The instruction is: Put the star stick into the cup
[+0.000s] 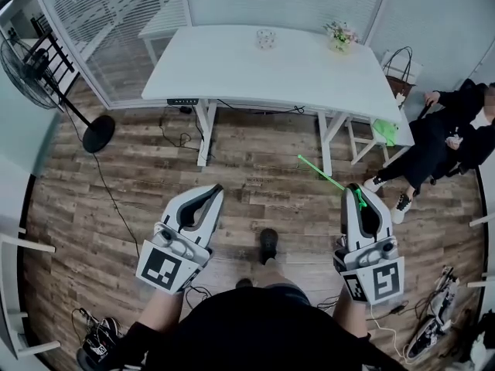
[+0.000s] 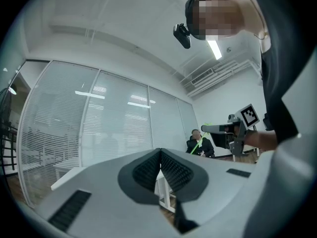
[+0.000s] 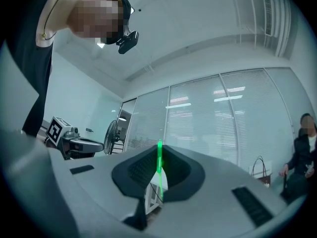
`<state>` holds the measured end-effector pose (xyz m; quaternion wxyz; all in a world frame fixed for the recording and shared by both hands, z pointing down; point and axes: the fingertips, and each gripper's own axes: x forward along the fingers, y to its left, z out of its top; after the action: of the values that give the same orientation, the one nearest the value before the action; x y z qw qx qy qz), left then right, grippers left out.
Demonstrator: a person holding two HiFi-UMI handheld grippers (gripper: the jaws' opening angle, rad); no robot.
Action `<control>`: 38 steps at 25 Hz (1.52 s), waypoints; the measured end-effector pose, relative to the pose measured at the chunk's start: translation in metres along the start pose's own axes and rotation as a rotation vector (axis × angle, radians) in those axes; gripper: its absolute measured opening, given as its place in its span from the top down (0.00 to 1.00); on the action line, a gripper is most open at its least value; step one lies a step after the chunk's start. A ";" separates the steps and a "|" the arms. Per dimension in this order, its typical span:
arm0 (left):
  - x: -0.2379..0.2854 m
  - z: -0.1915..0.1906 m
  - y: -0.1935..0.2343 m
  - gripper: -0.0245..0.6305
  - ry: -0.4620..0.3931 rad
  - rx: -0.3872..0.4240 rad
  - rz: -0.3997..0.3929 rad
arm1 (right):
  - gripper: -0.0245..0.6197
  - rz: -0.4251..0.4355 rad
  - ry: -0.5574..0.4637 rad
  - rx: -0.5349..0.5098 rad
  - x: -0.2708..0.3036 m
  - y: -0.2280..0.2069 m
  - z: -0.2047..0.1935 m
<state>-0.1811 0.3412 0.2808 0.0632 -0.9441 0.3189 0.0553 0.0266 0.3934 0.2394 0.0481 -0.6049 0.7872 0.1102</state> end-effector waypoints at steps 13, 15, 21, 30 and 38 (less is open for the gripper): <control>0.109 -0.014 0.061 0.94 0.005 0.004 0.041 | 0.93 0.050 0.000 0.013 0.105 -0.078 -0.028; 0.125 -0.015 0.068 0.94 -0.001 0.005 0.048 | 0.93 0.054 -0.004 0.013 0.118 -0.091 -0.031; 0.175 -0.016 0.088 0.94 -0.013 0.014 0.065 | 0.93 0.079 -0.010 0.011 0.159 -0.128 -0.038; 0.220 -0.021 0.112 0.94 -0.009 0.020 0.089 | 0.93 0.112 -0.013 0.017 0.206 -0.160 -0.048; 0.224 -0.019 0.126 0.94 -0.006 0.032 0.071 | 0.93 0.091 -0.022 0.025 0.217 -0.161 -0.050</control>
<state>-0.0798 0.1061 0.2562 0.0770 -0.9308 0.3531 0.0552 0.1270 0.1383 0.2238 0.0593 -0.5664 0.8147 0.1092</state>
